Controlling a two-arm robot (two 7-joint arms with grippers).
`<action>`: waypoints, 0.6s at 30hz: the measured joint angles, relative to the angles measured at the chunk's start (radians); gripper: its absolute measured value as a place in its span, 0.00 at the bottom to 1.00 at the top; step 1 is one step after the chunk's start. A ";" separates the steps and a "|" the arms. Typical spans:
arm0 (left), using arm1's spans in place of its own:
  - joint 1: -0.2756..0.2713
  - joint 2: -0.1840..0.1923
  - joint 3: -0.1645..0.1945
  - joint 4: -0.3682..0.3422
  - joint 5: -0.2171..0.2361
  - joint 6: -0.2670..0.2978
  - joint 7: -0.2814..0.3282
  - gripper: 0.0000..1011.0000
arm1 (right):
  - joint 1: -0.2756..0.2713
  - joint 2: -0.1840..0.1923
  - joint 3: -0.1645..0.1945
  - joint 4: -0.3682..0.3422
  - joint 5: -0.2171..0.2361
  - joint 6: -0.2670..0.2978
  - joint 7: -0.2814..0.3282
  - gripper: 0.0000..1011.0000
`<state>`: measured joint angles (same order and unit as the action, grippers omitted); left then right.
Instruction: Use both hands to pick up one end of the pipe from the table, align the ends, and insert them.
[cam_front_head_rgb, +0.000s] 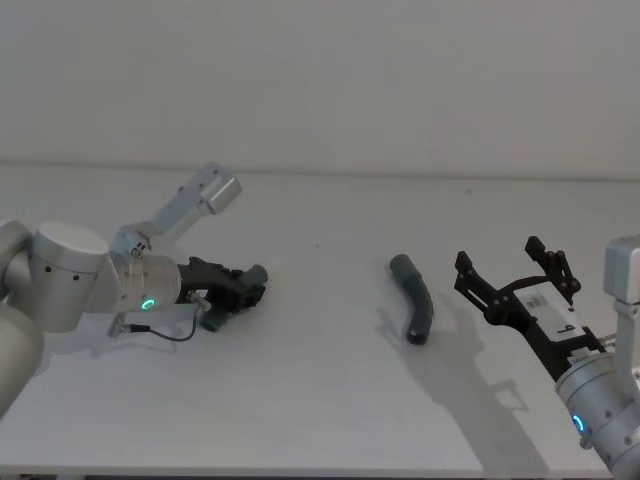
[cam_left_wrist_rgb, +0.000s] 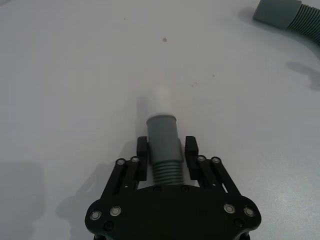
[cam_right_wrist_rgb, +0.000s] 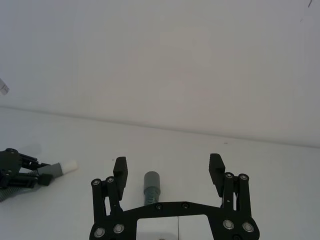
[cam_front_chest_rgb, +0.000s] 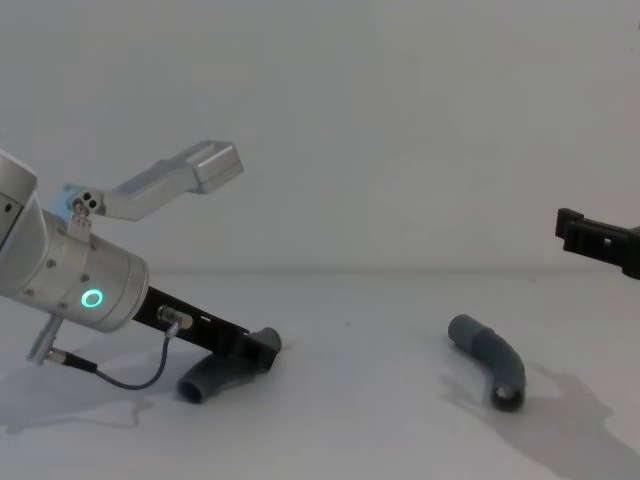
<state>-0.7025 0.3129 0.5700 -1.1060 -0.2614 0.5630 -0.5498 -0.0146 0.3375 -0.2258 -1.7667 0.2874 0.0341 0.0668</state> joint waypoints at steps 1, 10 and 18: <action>0.000 0.000 0.000 0.000 0.000 0.000 0.000 0.42 | 0.000 0.000 0.000 0.000 0.000 0.000 0.000 0.99; -0.001 0.000 0.001 0.001 0.000 0.001 -0.001 0.36 | 0.002 -0.001 0.001 0.000 0.001 0.001 0.003 0.99; -0.002 0.000 0.002 0.002 -0.001 0.002 -0.002 0.36 | 0.040 0.007 0.009 -0.003 0.033 0.041 0.045 0.99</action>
<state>-0.7041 0.3129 0.5722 -1.1043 -0.2620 0.5649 -0.5519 0.0255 0.3448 -0.2172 -1.7699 0.3205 0.0754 0.1122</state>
